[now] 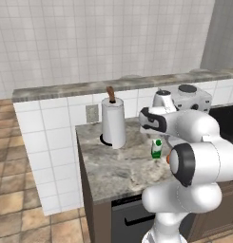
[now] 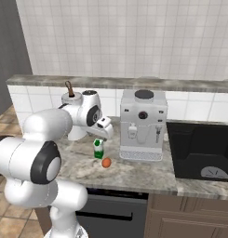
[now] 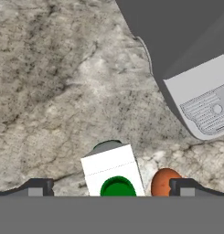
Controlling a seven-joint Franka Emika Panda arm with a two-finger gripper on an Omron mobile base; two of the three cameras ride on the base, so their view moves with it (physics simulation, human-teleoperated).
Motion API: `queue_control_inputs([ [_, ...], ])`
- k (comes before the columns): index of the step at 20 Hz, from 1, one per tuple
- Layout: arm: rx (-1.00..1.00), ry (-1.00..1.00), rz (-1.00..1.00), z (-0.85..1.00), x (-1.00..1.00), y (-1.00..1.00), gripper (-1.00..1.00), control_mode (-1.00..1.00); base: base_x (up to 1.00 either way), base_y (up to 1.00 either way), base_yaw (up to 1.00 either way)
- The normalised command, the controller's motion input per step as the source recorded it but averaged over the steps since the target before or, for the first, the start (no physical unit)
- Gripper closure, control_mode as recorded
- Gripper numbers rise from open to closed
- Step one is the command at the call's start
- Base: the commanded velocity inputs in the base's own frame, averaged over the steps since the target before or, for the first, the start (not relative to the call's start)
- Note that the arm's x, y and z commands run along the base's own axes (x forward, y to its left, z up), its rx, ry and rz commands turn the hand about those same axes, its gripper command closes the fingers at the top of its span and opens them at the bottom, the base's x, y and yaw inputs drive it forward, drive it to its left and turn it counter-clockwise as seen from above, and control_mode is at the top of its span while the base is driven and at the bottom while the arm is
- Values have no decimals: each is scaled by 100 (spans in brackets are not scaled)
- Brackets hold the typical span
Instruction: Gather the eggs and milk located in the vicinity of the sink area and place them right next to the bowl.
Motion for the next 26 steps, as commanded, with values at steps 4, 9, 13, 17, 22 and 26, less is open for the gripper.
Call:
queue_control_inputs([
  [4,0,0,0,-13,0,-3,-100,-100,0,0,0],
  [9,0,0,0,-15,0,0,-100,-100,0,0,0],
  [13,1,0,0,-9,-1,0,-100,-100,0,0,0],
  [17,0,0,0,-17,0,0,-100,-100,0,0,0],
  [22,0,1,0,-27,0,0,-100,-100,0,0,0],
  [26,0,1,0,-24,0,0,-100,-100,0,0,0],
])
